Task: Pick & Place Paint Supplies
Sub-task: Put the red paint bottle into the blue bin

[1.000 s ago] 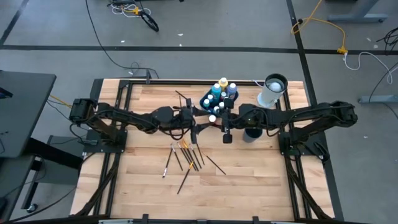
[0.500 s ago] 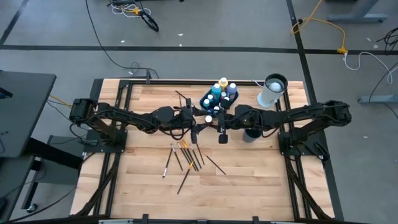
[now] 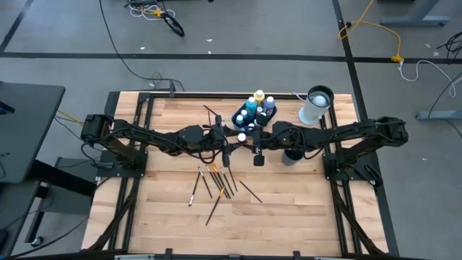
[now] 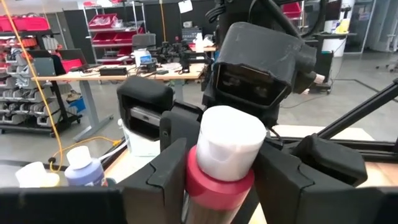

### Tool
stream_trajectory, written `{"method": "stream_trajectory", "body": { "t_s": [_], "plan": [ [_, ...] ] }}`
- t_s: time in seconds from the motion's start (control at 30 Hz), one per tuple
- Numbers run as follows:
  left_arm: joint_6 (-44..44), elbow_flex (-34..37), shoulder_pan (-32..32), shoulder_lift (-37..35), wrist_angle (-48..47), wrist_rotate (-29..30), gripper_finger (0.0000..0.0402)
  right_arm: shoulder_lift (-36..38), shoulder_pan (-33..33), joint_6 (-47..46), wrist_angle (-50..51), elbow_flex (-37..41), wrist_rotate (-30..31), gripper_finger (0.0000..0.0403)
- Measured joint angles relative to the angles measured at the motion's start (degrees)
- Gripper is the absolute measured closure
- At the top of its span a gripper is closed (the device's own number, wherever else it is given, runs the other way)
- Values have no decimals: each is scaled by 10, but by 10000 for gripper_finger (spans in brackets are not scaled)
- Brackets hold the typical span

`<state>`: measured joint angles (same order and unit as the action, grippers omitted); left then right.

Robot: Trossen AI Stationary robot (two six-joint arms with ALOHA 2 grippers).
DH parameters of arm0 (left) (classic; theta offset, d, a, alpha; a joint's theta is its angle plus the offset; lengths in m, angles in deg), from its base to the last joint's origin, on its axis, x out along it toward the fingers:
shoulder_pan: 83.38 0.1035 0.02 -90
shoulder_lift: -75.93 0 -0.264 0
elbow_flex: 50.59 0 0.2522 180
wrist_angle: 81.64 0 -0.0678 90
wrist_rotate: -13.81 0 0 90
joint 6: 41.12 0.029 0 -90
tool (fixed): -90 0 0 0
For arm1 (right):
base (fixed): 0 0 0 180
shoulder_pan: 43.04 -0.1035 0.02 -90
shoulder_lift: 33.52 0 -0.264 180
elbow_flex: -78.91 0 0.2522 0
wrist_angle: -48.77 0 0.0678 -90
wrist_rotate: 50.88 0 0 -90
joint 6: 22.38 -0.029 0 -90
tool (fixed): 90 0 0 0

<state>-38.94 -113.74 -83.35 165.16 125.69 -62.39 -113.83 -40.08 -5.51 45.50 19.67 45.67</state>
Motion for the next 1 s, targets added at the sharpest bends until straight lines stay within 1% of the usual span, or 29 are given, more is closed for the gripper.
{"method": "stream_trajectory", "body": {
  "t_s": [0.1, 0.2, 0.27, 0.33, 0.4, 0.47, 0.5, 0.6, 0.73, 0.8, 0.87, 1.0],
  "plan": [
    [2, 1, 0, 0, -9, 18, 239, 1, -1, -7, 27, 0, 38, 223],
    [2, 1, 1, 0, -26, 57, 245, 2, -4, -16, 73, 2, 91, 201],
    [-5, 1, 7, 0, -35, 76, 245, 6, -9, -37, 104, 2, 120, 191],
    [-31, 1, 16, 0, -42, 80, 245, 12, -14, -67, 147, 2, 137, 184],
    [-52, 1, 28, 2, -42, 80, 243, 12, -19, -88, 183, 2, 139, 180],
    [-63, 0, 42, 18, -11, 78, 243, 12, -23, -94, 218, 2, 139, 179],
    [-68, 0, 49, 29, 0, 75, 244, 12, -24, -94, 229, 2, 139, 179],
    [-78, 0, 68, 84, 73, 53, 245, 13, -25, -91, 256, 2, 139, 183],
    [-83, 0, 87, 157, 171, 54, 245, 13, -25, -87, 260, 2, 139, 187],
    [-96, 0, 94, 186, 204, 64, 242, 13, -24, -80, 262, 2, 139, 187],
    [-101, 0, 101, 210, 217, 74, 242, 13, -24, -66, 262, 2, 139, 188],
    [-96, 0, 114, 246, 228, 73, 245, 13, -24, -44, 262, 2, 140, 188]
  ]
}}
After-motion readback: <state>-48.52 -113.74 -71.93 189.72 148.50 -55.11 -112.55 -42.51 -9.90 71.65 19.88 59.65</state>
